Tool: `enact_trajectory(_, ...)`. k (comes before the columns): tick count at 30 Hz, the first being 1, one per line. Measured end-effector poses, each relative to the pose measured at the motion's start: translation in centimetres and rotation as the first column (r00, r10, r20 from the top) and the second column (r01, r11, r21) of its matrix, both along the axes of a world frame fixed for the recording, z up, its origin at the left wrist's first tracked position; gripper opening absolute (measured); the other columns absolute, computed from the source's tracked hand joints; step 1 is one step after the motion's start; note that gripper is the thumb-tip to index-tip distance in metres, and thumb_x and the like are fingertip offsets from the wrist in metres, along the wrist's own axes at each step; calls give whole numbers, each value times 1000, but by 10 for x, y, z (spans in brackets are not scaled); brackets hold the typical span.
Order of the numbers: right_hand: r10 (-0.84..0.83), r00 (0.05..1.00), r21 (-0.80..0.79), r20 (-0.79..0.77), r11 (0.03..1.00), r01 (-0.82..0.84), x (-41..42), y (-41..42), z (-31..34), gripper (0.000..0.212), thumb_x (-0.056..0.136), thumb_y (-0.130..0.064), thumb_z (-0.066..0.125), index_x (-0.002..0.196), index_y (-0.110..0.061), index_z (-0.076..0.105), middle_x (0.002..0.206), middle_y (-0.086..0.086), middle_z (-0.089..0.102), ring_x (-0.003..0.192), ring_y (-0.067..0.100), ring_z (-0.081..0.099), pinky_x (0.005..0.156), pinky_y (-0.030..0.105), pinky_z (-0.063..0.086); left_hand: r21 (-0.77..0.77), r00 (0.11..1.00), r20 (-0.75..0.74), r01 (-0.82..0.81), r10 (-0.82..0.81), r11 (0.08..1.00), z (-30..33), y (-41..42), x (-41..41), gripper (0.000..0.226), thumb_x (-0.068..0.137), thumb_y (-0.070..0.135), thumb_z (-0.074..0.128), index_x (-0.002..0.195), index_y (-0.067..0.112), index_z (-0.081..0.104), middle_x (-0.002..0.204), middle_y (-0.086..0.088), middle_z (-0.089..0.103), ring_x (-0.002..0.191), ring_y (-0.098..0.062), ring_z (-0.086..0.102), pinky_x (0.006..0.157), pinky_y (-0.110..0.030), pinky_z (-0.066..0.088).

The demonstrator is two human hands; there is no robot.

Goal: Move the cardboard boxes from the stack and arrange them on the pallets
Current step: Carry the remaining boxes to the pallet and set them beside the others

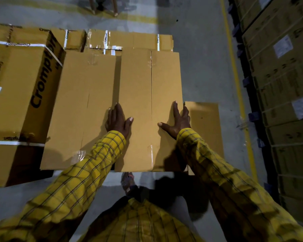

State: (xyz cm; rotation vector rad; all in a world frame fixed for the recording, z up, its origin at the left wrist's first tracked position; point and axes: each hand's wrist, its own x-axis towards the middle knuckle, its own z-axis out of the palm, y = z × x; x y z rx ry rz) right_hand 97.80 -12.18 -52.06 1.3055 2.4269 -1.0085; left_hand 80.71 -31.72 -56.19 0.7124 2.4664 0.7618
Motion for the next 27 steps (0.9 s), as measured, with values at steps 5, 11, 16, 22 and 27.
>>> enact_trajectory(5,46,999,123,25,991,-49,19,-32,-12,100,86,-86,44,157,-54,-17,166,3,-36,157,46,1,125,56,24,-77,999,-54,3,-7,997,-4,-5,3,70,106,48,39,164,33,3,172,3,6,156,-39,1,122,-63,1)
enact_trajectory(11,-21,998,73,52,997,18,16,-41,-10,98,83,-89,44,144,-65,-29,166,-1,-36,154,48,20,119,57,37,-77,996,-63,55,-59,996,-8,-13,-6,68,107,45,39,164,33,4,171,-1,12,156,-40,3,122,-65,3)
enact_trajectory(16,-23,998,42,63,999,20,16,-39,-6,101,84,-86,48,152,-60,-23,165,0,-38,155,46,16,121,54,35,-106,992,-92,80,-90,991,-10,-11,-5,68,106,48,37,164,31,6,171,-2,13,155,-45,6,120,-69,4)
enact_trajectory(22,40,995,252,92,966,-62,20,-51,-19,96,84,-90,27,157,-50,-21,162,5,-43,158,41,-6,116,57,40,-220,818,-401,351,-412,910,-8,-12,-1,69,101,48,25,162,18,23,172,-10,4,156,-40,-2,122,-60,-6)
enact_trajectory(27,34,996,274,88,960,-57,24,-48,-24,95,85,-90,27,155,-51,-24,162,6,-44,158,38,-13,121,56,34,-229,807,-374,397,-457,889,-12,-12,1,69,101,50,25,162,18,26,171,-8,10,157,-37,3,124,-60,7)
